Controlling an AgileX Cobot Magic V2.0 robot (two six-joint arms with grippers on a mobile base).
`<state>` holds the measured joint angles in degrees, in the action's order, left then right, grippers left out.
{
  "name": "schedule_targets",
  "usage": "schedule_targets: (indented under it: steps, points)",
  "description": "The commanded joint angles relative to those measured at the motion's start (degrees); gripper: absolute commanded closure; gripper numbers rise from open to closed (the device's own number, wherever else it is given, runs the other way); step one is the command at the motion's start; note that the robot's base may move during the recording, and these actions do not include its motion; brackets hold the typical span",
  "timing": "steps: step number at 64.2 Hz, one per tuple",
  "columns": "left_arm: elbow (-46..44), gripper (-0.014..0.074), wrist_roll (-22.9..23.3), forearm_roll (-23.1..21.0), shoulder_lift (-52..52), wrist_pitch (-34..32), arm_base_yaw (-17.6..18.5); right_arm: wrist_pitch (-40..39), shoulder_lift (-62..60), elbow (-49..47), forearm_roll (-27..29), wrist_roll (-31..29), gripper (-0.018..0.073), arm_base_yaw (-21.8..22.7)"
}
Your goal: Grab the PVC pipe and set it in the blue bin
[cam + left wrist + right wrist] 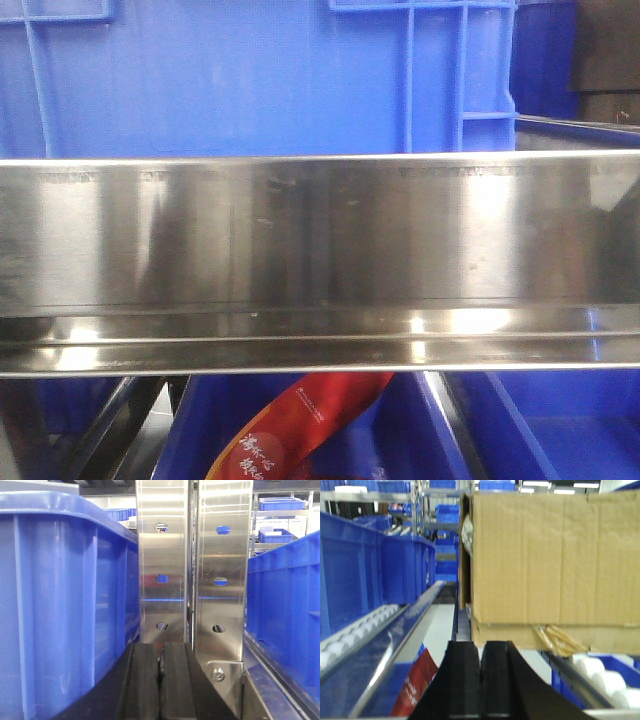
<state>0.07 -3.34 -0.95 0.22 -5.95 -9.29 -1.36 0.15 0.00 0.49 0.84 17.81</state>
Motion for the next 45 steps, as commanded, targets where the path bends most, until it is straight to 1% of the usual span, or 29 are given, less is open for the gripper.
schedule_targets:
  steps: [1, 45]
  points:
    - [-0.1, 0.0707, 0.3, -0.4, -0.2, -0.7, -0.3, -2.5, -0.1, 0.0, -0.2, 0.0, 0.0722, 0.2]
    - [-0.1, 0.0707, 0.3, -0.4, -0.2, -0.7, -0.3, -2.9, -0.1, 0.0, -0.2, 0.0, 0.0722, 0.2]
